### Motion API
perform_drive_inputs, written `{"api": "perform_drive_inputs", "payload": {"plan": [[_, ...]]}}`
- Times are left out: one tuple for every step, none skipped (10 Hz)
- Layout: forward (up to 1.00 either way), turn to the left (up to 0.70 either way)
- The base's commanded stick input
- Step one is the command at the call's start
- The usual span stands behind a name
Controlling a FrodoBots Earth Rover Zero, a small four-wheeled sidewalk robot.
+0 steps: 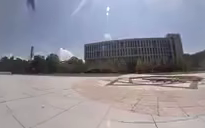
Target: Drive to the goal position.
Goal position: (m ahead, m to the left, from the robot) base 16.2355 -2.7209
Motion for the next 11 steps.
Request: {"api": "perform_drive_inputs", "payload": {"plan": [[0.5,0.51],[0.5,0.26],[0.5,0.01],[0.5,0.01],[0.5,0.01],[0.5,0.01],[0.5,0.01],[0.5,0.01],[0.5,0.01],[0.5,0.01],[0.5,0.01]]}}
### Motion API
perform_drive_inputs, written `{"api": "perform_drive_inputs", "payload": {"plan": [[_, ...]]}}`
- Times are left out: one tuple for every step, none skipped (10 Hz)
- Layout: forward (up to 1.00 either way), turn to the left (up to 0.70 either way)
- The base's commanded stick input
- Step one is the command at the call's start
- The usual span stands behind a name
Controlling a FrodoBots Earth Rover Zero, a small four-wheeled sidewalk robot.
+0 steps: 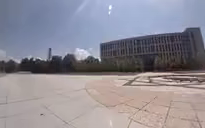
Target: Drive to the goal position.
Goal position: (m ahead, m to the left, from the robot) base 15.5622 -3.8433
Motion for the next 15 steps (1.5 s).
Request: {"api": "perform_drive_inputs", "payload": {"plan": [[0.5,0.01],[0.5,0.01],[0.5,0.01],[0.5,0.01],[0.5,0.01],[0.5,0.01],[0.5,0.01],[0.5,0.01],[0.5,0.01],[0.5,0.01],[0.5,0.01],[0.5,0.01],[0.5,0.01],[0.5,0.01],[0.5,0.01]]}}
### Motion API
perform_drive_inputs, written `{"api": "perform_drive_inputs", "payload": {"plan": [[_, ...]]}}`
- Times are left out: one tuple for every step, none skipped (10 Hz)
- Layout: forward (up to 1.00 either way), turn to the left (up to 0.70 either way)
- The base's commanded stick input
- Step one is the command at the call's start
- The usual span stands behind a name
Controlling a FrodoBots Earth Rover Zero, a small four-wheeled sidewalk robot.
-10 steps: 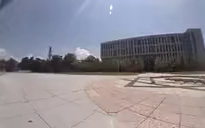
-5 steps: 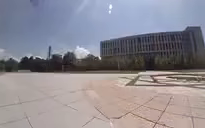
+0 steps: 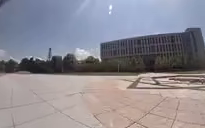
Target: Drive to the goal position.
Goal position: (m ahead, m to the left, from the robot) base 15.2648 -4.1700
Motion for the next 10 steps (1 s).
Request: {"api": "perform_drive_inputs", "payload": {"plan": [[0.5,0.01],[0.5,0.01],[0.5,0.01],[0.5,0.01],[0.5,0.01],[0.5,0.01],[0.5,0.01],[0.5,0.01],[0.5,0.01],[0.5,0.01]]}}
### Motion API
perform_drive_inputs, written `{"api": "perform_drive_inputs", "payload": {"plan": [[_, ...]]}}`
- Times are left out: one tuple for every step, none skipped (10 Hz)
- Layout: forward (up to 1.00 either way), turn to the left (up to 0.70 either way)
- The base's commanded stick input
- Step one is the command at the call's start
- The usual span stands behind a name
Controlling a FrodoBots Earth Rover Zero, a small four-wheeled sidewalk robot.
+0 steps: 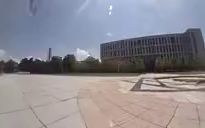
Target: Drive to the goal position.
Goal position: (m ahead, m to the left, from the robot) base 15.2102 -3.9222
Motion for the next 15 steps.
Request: {"api": "perform_drive_inputs", "payload": {"plan": [[0.5,0.01],[0.5,0.01],[0.5,0.01],[0.5,0.01],[0.5,0.01],[0.5,0.01],[0.5,0.01],[0.5,0.01],[0.5,0.01],[0.5,0.01],[0.5,0.01],[0.5,0.01],[0.5,0.01],[0.5,0.01],[0.5,0.01]]}}
